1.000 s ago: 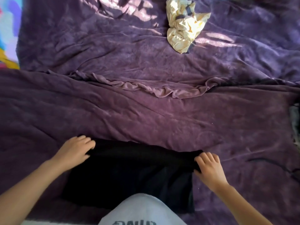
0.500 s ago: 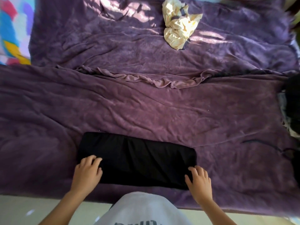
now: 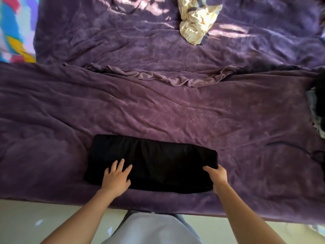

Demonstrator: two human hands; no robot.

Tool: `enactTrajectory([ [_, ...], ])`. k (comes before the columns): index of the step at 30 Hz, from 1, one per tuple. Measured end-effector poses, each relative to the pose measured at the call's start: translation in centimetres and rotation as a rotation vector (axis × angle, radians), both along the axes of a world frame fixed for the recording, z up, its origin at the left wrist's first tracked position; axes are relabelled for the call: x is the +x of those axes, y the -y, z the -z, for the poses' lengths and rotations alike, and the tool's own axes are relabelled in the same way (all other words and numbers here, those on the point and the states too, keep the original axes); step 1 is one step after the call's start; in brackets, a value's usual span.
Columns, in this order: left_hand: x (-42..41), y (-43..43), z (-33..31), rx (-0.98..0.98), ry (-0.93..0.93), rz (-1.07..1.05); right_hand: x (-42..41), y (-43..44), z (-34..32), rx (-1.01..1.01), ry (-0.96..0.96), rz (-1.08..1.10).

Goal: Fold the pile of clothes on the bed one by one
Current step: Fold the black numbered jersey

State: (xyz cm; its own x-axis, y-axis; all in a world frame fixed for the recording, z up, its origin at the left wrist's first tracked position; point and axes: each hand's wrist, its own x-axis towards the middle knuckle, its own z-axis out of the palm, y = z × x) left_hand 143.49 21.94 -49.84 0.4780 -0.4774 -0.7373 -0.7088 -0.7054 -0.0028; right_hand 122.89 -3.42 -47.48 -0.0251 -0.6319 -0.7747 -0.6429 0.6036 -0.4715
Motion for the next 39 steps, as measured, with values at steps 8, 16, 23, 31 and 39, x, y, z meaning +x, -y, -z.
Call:
enactTrajectory([
  [8,1.9,0.8,-1.0,-0.444,-0.405,-0.797,11.9,-8.1,-8.5,-0.42,0.234,-0.706],
  [16,6.5,-3.3,-3.0,-1.028,-1.002,-1.931,16.3,-14.2,-6.1,-0.125,0.139,-1.223],
  [23,6.7,-4.6,-1.9,-0.916,-0.323,-1.518,12.7,-14.7,-1.3,-0.311,-0.16,-1.593],
  [31,4.3,-7.1,-1.8,-0.619,0.374,-0.167,12.1,-17.5,2.8,-0.286,-0.403,-1.838],
  [39,5.6,-6.4,0.5,-0.327,0.273,0.321,14.8,-15.9,2.4,-0.744,-0.418,-1.655],
])
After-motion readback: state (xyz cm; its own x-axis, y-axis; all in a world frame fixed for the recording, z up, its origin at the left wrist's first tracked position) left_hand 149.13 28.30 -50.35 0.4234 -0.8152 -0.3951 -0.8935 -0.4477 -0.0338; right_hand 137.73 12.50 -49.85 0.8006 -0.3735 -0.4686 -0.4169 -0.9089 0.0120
